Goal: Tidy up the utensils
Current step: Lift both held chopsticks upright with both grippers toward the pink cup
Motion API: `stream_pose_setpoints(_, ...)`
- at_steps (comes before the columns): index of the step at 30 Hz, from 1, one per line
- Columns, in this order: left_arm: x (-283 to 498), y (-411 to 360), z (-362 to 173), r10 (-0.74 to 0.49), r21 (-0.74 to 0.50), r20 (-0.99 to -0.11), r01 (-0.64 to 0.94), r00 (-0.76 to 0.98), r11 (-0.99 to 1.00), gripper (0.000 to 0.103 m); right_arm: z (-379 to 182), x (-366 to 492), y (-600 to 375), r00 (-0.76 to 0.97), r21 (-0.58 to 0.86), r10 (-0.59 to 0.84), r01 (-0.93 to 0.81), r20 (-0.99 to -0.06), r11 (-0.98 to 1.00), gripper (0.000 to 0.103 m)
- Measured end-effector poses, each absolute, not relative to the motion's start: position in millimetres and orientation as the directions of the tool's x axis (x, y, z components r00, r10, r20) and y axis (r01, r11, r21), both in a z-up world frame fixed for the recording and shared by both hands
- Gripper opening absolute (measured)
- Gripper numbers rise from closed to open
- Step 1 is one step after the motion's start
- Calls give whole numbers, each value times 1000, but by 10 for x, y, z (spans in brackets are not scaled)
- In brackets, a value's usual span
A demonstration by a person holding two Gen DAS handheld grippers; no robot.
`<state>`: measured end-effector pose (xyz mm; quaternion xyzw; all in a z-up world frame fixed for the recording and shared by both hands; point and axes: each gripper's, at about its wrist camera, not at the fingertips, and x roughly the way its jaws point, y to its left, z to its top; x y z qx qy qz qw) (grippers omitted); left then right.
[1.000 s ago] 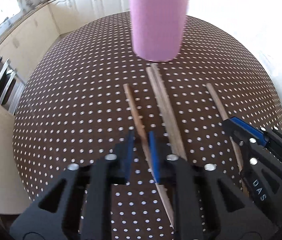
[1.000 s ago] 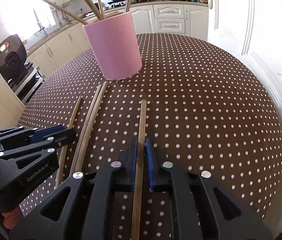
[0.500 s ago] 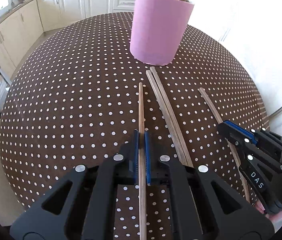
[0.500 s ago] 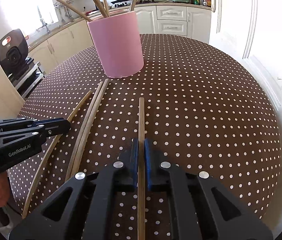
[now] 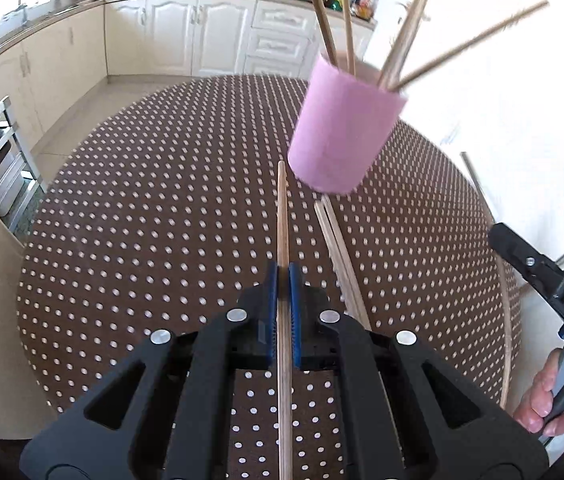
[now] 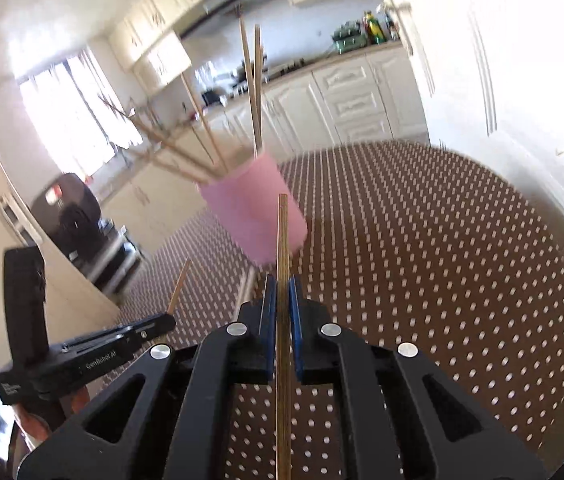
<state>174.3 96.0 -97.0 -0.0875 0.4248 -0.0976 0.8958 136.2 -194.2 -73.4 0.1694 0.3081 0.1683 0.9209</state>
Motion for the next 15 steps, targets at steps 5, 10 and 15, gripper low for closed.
stream_pose_setpoints(5,1646,1031,-695,-245,-253,-694,89,677,963,6,-515,1348,-2020,810,418,402,-217,-427,882,5)
stream_pose_setpoints(10,1578,1082,-387,-242,-267,-630,87,738,960,6,-312,1338,-2086,857,418,395,-242,-331,875,5)
stream_pose_setpoints(15,1541,1042,-123,-249,-279,-561,104,789,955,6,-170,1392,-2145,871,445,419,-278,-257,851,5)
